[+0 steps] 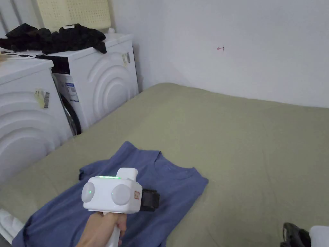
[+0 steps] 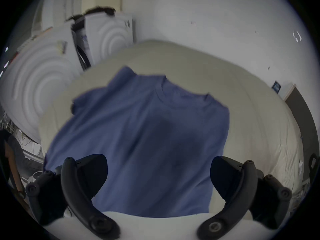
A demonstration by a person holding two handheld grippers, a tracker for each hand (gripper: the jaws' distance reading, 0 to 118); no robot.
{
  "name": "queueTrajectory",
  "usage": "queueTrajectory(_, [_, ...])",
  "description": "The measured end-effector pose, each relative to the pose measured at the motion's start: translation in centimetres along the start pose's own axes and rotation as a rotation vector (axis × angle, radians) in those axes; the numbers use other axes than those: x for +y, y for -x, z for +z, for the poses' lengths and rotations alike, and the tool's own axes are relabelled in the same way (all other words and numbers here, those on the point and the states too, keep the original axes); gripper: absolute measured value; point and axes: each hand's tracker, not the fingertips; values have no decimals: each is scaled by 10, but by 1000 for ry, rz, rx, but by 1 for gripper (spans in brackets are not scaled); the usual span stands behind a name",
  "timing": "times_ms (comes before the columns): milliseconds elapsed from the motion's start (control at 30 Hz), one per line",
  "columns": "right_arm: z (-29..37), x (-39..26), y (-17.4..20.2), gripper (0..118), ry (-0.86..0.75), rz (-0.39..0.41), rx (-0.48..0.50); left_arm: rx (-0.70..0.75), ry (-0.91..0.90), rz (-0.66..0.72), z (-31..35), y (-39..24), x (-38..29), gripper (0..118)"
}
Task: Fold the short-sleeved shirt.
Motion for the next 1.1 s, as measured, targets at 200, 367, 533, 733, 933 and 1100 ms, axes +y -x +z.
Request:
queueTrajectory(200, [-13,-18,-10,2,69,-11,-20,58,96,-105,-51,-24,-8,118])
queueTrajectory(367, [-11,-26,-16,2,101,-13,-31,27,89,-71,-34,-22,-10,71])
queueTrajectory(533, [3,-23,-23,2,101,-49,-40,62,6,-78,-10,-14,-5,0])
queueTrajectory(733, [48,-20,-43,2,59,-68,-85,-24,-81,-86,45,-43,9,0])
queueTrajectory(933, [94,-25,-77,2,46,-85,-190,-132,-178,-220,58,-111,51,0])
queueTrajectory(1100, [124,-27,-109,2,32,-116,-293,-289,-261,-342,109,-225,62,0])
